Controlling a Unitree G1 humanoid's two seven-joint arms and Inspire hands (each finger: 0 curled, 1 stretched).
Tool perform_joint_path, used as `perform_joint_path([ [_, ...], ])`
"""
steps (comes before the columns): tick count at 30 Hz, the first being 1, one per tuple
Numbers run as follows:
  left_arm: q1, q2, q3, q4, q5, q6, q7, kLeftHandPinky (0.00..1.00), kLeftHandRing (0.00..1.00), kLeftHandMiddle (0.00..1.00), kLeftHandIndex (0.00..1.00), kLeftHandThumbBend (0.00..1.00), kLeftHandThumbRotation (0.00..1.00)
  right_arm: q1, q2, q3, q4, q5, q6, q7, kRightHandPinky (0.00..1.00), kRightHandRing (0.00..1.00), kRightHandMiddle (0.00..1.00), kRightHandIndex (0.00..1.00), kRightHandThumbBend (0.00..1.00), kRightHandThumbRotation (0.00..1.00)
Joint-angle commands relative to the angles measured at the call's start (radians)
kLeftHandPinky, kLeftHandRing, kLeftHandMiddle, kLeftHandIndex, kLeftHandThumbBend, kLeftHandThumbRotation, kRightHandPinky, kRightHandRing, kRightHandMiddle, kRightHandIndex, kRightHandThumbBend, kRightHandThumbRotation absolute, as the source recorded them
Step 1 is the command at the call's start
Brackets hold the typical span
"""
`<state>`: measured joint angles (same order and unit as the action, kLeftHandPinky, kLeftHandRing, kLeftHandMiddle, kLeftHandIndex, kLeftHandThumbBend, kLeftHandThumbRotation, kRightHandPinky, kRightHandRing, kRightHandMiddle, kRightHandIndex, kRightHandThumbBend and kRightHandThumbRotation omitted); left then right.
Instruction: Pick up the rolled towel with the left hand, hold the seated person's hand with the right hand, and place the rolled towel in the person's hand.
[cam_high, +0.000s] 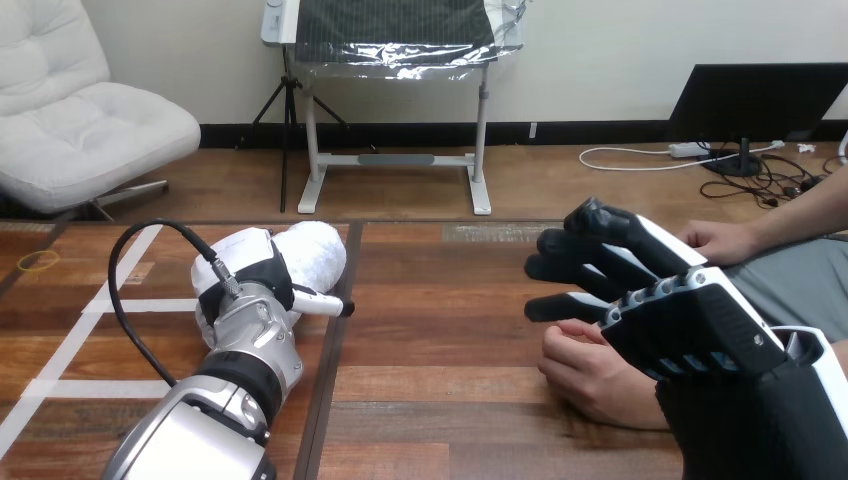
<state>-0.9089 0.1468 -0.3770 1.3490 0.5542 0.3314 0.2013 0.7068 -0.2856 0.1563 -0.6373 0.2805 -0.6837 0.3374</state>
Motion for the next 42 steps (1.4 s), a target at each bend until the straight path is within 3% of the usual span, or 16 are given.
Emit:
perform_joint_path([
  [1, -0.01, -0.006, 0.009, -0.001, -0.008, 0.002, 0.026, 0.87, 0.95, 0.97, 0.95, 0.86, 0.31, -0.001, -0.001, -0.003, -0.069, 0.017, 0.006, -0.008, 0.72, 0.81, 0.83, 0.86, 0.95, 1.0],
  [5, -0.007, -0.01, 0.001, 0.002, 0.001, 0.018, 0.047, 0.72, 0.89, 0.94, 0.92, 0.85, 0.27, 0.002, 0.032, -0.014, -0.07, -0.027, -0.016, -0.027, 0.71, 0.79, 0.82, 0.84, 0.96, 1.0],
  [10, 0.0, -0.01, 0.007, 0.0, -0.004, 0.017, 0.078, 0.49, 0.72, 0.85, 0.86, 0.82, 0.17, 0.004, 0.064, -0.02, -0.08, -0.082, -0.023, -0.055, 0.63, 0.74, 0.79, 0.79, 0.99, 1.0],
  [18, 0.015, -0.004, -0.001, 0.003, 0.003, 0.009, 0.113, 0.32, 0.51, 0.69, 0.73, 0.82, 0.05, 0.014, 0.073, -0.014, -0.084, -0.107, -0.034, -0.069, 0.59, 0.71, 0.77, 0.77, 1.0, 1.0],
  [23, 0.026, 0.001, 0.006, 0.003, -0.004, -0.005, 0.124, 0.31, 0.48, 0.65, 0.67, 0.84, 0.02, 0.023, 0.067, -0.011, -0.09, -0.101, -0.038, -0.068, 0.58, 0.71, 0.77, 0.77, 1.0, 1.0],
  [32, 0.047, 0.016, -0.004, 0.004, 0.004, -0.045, 0.136, 0.35, 0.54, 0.64, 0.59, 0.86, 0.0, 0.02, 0.069, -0.003, -0.081, -0.087, -0.063, -0.066, 0.58, 0.71, 0.77, 0.77, 1.0, 1.0],
  [42, 0.068, 0.031, 0.011, 0.003, -0.011, -0.092, 0.142, 0.39, 0.6, 0.63, 0.51, 0.86, 0.0, 0.022, 0.065, -0.007, -0.077, -0.085, -0.072, -0.069, 0.58, 0.71, 0.77, 0.77, 1.0, 1.0],
])
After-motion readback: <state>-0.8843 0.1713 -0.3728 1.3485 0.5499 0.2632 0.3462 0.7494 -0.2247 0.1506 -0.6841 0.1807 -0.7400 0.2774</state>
